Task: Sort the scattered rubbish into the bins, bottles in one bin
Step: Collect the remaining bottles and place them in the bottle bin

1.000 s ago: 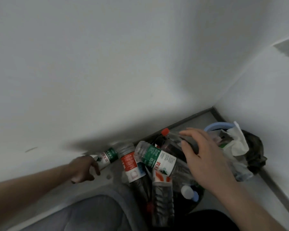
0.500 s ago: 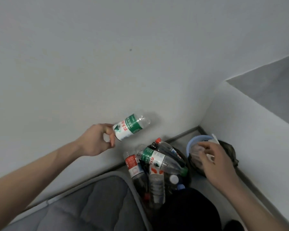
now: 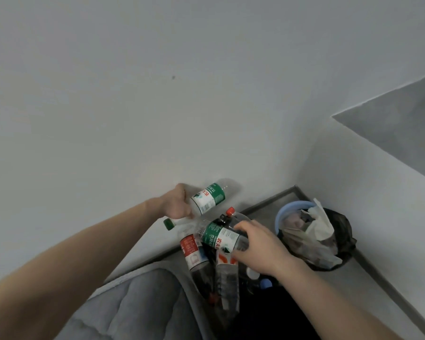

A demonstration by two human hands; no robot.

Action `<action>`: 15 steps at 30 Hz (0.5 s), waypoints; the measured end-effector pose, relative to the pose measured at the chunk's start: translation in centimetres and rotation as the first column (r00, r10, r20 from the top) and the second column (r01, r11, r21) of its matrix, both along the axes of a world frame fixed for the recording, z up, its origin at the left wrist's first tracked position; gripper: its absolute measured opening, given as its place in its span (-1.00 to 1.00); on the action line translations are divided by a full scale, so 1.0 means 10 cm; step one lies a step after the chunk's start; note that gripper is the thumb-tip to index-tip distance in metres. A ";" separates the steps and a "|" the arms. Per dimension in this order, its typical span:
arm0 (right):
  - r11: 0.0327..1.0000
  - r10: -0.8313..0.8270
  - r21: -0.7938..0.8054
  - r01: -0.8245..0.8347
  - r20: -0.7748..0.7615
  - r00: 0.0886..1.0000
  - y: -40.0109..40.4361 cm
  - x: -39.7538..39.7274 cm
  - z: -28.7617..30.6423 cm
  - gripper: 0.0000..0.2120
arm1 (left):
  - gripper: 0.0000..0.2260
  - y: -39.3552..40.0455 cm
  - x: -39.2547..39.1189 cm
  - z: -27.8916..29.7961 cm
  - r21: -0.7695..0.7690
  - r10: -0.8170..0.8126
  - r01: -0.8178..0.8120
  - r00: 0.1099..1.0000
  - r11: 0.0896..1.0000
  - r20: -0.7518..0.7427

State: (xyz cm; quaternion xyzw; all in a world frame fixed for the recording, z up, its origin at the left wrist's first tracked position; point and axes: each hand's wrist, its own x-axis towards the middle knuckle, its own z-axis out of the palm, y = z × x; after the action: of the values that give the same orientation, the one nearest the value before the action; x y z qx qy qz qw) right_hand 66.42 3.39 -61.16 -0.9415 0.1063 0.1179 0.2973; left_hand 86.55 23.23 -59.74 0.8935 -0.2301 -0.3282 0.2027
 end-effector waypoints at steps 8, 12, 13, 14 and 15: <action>0.978 0.046 -0.200 -0.060 -0.073 0.996 0.14 0.17 -0.36 -0.38 | -0.32 -0.05 -0.13 -0.27 0.018 0.114 -0.114 0.993 0.993 -0.013; 0.965 0.037 -0.251 -0.072 -0.140 0.989 0.12 0.15 -0.35 -0.43 | -0.37 -0.04 -0.26 -0.37 0.031 0.164 -0.165 0.986 0.986 0.015; 0.966 0.027 -0.249 -0.065 -0.154 0.988 0.12 0.13 -0.34 -0.43 | -0.36 -0.04 -0.31 -0.38 0.040 0.177 -0.177 0.984 0.983 0.014; 0.967 0.018 -0.248 -0.058 -0.162 0.987 0.12 0.12 -0.33 -0.42 | -0.34 -0.03 -0.34 -0.43 0.053 0.189 -0.189 0.982 0.981 0.015; 0.967 0.006 -0.251 -0.050 -0.171 0.985 0.12 0.10 -0.32 -0.42 | -0.32 -0.02 -0.38 -0.45 0.056 0.191 -0.192 0.981 0.980 0.022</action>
State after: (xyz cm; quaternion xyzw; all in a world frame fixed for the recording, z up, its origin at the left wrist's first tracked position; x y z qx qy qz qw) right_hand 67.38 4.58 -64.36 -0.9599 0.1320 0.1868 0.1622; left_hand 82.74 23.04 -64.25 0.9196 -0.1353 -0.3062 0.2056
